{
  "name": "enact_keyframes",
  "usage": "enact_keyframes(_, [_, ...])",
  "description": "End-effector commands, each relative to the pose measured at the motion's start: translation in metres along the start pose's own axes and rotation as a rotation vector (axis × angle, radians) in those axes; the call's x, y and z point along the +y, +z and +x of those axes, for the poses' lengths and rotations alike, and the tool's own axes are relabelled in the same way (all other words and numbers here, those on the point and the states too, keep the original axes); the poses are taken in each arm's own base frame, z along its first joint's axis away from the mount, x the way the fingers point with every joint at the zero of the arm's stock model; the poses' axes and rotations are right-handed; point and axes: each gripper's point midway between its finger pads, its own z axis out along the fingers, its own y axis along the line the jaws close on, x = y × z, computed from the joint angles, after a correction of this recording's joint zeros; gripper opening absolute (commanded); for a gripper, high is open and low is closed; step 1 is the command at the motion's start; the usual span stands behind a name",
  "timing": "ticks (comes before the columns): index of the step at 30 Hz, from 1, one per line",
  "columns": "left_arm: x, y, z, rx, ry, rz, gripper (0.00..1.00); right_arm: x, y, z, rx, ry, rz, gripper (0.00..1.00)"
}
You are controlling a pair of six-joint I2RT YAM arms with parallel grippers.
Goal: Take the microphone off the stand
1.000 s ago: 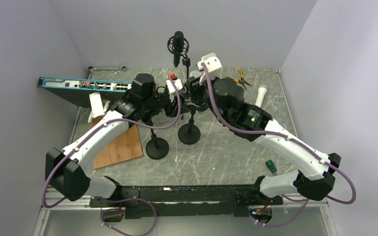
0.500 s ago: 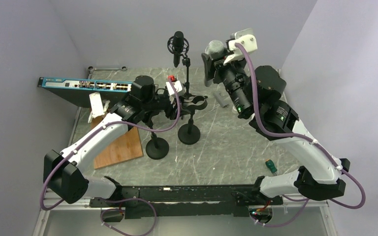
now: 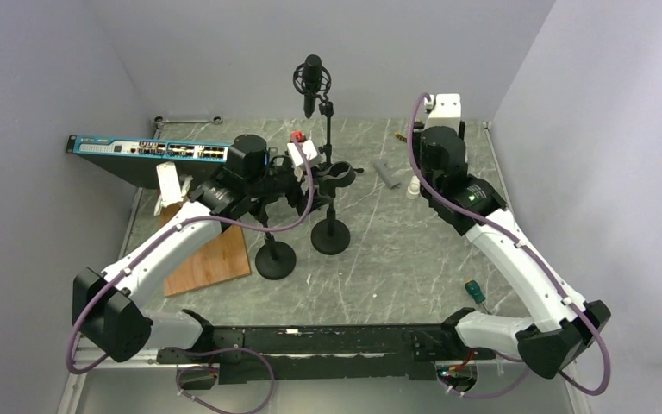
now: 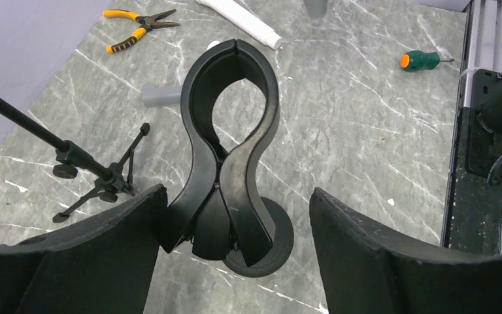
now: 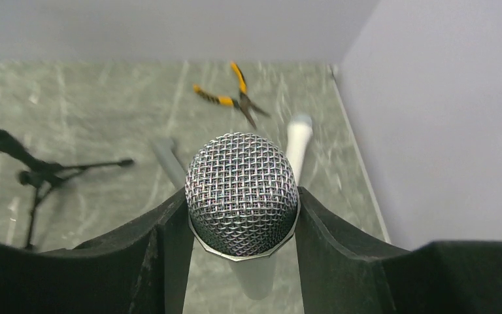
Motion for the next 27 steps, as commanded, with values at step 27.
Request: enact_keyframes(27, [-0.058, -0.065, -0.073, -0.235, 0.212, -0.186, 0.97, -0.179, 0.144, 0.225, 0.657, 0.498, 0.516, 0.00])
